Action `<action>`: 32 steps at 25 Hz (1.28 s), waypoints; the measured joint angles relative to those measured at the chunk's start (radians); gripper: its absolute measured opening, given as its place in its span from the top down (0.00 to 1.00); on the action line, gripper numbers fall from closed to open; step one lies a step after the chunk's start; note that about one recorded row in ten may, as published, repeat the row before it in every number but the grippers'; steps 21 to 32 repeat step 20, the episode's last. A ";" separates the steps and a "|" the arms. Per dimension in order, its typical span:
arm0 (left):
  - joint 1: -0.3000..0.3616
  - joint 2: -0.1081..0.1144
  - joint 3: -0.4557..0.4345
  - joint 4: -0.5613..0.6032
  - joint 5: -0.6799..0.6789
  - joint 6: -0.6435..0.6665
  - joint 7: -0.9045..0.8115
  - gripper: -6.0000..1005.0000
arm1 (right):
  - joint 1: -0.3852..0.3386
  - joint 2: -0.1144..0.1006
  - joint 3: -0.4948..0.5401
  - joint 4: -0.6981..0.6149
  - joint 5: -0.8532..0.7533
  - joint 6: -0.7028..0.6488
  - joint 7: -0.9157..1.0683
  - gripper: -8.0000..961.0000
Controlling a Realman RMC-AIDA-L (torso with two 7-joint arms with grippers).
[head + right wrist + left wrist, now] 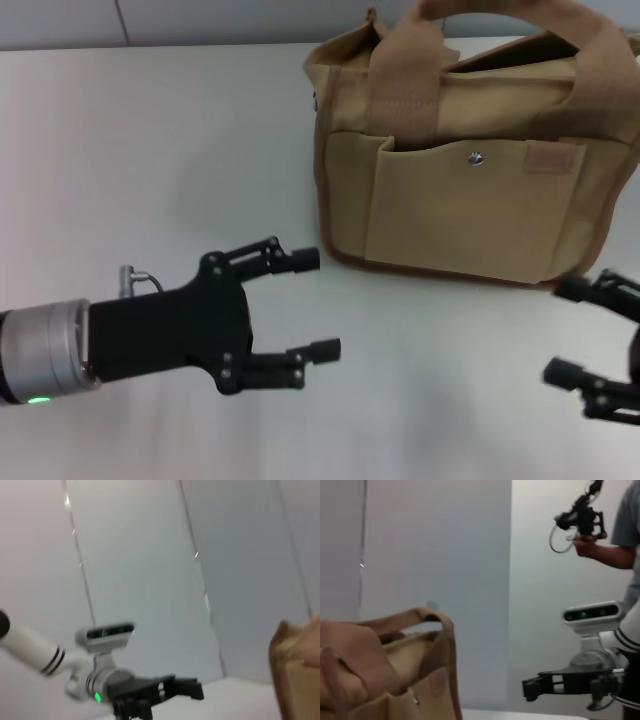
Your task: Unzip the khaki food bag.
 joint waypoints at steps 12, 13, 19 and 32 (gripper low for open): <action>0.010 -0.010 -0.007 0.023 0.022 -0.010 -0.009 0.17 | 0.031 0.014 -0.034 -0.012 -0.002 0.065 0.006 0.12; 0.010 -0.010 -0.007 0.023 0.022 -0.010 -0.009 0.17 | 0.031 0.014 -0.034 -0.012 -0.001 0.069 0.006 0.12; 0.010 -0.010 -0.007 0.024 0.021 -0.012 -0.007 0.17 | 0.031 0.016 -0.032 -0.013 0.002 0.082 0.006 0.12; 0.010 -0.010 -0.008 0.024 0.021 -0.012 -0.006 0.17 | 0.031 0.016 -0.030 -0.013 0.002 0.082 0.006 0.12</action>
